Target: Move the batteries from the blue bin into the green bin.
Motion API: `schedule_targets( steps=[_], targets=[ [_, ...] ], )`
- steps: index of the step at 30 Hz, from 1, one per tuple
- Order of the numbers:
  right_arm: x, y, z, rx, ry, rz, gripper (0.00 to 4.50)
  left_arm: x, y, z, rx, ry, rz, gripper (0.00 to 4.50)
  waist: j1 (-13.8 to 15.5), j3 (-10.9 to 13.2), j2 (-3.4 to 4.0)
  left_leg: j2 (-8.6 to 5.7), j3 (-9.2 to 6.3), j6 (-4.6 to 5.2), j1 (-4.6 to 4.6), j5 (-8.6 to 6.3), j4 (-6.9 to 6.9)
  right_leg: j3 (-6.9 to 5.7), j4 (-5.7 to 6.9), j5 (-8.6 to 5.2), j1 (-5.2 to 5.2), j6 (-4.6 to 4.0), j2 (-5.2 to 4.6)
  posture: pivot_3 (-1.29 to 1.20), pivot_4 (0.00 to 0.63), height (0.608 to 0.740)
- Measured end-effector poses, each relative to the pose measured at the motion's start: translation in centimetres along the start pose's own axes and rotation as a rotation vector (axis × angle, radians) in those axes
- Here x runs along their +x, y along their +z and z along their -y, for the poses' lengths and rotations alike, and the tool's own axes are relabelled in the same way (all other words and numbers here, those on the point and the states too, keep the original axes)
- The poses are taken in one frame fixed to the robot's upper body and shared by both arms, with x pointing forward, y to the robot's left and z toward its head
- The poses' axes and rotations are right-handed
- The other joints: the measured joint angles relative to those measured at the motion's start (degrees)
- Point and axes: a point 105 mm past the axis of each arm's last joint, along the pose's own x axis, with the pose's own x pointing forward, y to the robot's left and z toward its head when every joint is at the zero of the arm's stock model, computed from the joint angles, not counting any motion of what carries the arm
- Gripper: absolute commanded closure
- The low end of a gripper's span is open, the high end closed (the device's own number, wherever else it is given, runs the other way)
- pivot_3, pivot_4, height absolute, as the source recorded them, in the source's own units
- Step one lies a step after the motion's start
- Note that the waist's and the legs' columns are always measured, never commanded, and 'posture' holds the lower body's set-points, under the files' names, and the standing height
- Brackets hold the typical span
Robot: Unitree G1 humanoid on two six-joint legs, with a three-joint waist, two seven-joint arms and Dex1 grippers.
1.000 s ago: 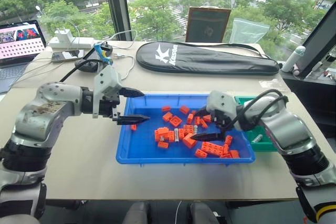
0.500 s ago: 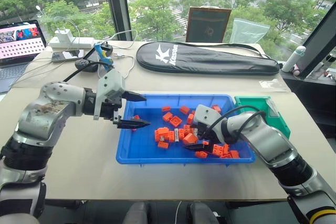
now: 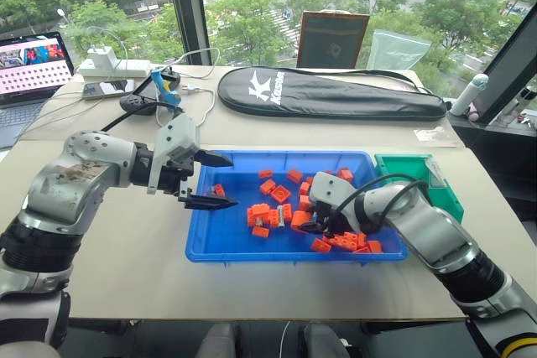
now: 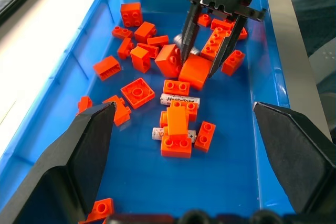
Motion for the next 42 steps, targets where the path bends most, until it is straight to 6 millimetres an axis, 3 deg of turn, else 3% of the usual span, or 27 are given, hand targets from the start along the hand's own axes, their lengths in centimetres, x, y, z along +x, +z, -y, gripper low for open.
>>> schedule_targets(
  steps=[3, 8, 15, 17, 19, 23, 24, 27, 32, 34, 40, 42],
  targets=[
    [-0.8, 1.5, 0.1, 0.000, 0.026, 0.059, 3.09, -0.1, 0.2, -0.3, 0.004, 0.009, 0.004, 0.00, -0.1, 0.0, 0.00, 0.02, -0.01, 0.00, 0.00, 0.00, 0.00, 0.00, 0.02, 0.00, -0.02, 0.00, 0.01, 0.00, 0.150, 0.740],
    [-2.6, 3.6, 1.9, -0.022, -0.024, 0.129, 3.09, -0.1, 0.2, -0.4, 0.002, 0.015, 0.005, 0.00, 0.0, 0.0, 0.00, 0.00, 0.00, 0.00, 0.00, 0.00, 0.00, 0.00, 0.00, 0.00, 0.00, 0.00, 0.00, 0.00, 0.150, 0.740],
    [-4.2, 0.8, 8.9, -0.054, -0.335, 0.039, 3.09, 0.2, 0.1, -0.5, 0.003, 0.021, 0.010, 0.00, 0.0, 0.0, 0.00, -0.01, 0.04, 0.00, -0.02, 0.00, 0.00, 0.01, -0.03, 0.00, -0.03, 0.00, -0.01, 0.00, 0.150, 0.740],
    [-4.4, -0.2, 10.0, -0.063, -0.378, 0.011, 2.06, 0.2, 0.1, -0.5, 0.003, 0.021, 0.011, 0.00, 0.0, 0.0, 0.00, -0.01, 0.03, 0.00, -0.03, 0.00, 0.00, 0.01, -0.03, 0.00, -0.04, 0.00, -0.01, 0.00, 0.150, 0.740],
    [-4.4, -1.0, 10.4, -0.062, -0.391, -0.010, 1.46, 0.2, 0.1, -0.5, 0.003, 0.021, 0.011, 0.00, -0.1, 0.0, 0.00, 0.00, 0.03, 0.00, -0.03, 0.00, 0.00, 0.01, -0.02, 0.00, -0.05, 0.00, 0.00, 0.00, 0.150, 0.740],
    [-4.5, -1.2, 10.4, -0.075, -0.379, -0.015, 0.10, 0.2, 0.1, -0.5, 0.003, 0.020, 0.013, 0.00, -0.2, 0.0, 0.00, 0.01, 0.03, 0.00, -0.02, 0.00, 0.00, 0.01, -0.01, 0.00, -0.04, 0.00, 0.00, 0.00, 0.150, 0.740],
    [-4.5, -1.2, 10.4, -0.077, -0.380, -0.016, 0.04, 0.2, 0.1, -0.5, 0.003, 0.020, 0.013, 0.00, -0.1, 0.0, 0.00, 0.00, 0.03, 0.00, -0.03, 0.00, 0.00, 0.01, -0.01, 0.00, -0.04, 0.00, 0.00, 0.00, 0.150, 0.740],
    [-5.1, -1.6, 9.6, -0.077, -0.338, -0.024, 0.04, 0.3, 0.2, -0.5, 0.003, 0.019, 0.013, 0.00, 0.1, 0.0, 0.00, 0.00, 0.02, 0.01, -0.03, -0.01, 0.00, 0.00, -0.04, 0.00, -0.01, 0.00, 0.00, 0.00, 0.150, 0.740],
    [-6.1, -2.9, 4.9, -0.082, -0.086, -0.060, 0.04, 0.4, 0.1, -0.6, 0.010, 0.019, 0.012, 0.00, 0.4, 0.0, 0.00, -0.01, 0.02, 0.02, -0.04, -0.01, 0.00, 0.00, -0.08, 0.00, 0.02, 0.00, -0.02, 0.00, 0.150, 0.740],
    [-6.2, -3.0, 3.9, -0.068, -0.032, -0.063, 0.04, 0.6, 0.1, -0.7, 0.013, 0.017, 0.013, 0.00, 0.2, 0.0, 0.00, 0.00, 0.02, 0.02, -0.02, -0.01, 0.00, 0.01, -0.04, 0.00, 0.01, 0.00, -0.02, 0.00, 0.150, 0.740],
    [-6.1, -4.0, 2.5, -0.021, 0.044, -0.100, 0.04, 0.8, 0.3, -0.7, 0.021, 0.012, 0.021, 0.00, -0.1, 0.0, 0.00, 0.02, 0.01, 0.01, 0.00, -0.01, 0.00, 0.02, 0.00, 0.00, -0.01, -0.01, 0.01, 0.00, 0.150, 0.740],
    [-5.8, -4.3, 2.5, -0.013, 0.047, -0.107, 0.54, 0.8, 0.3, -0.7, 0.028, 0.014, 0.022, 0.00, -0.1, 0.0, 0.00, 0.02, 0.01, 0.01, 0.00, 0.00, 0.00, 0.02, -0.01, 0.00, -0.01, 0.00, 0.01, 0.00, 0.150, 0.740]
  ],
)
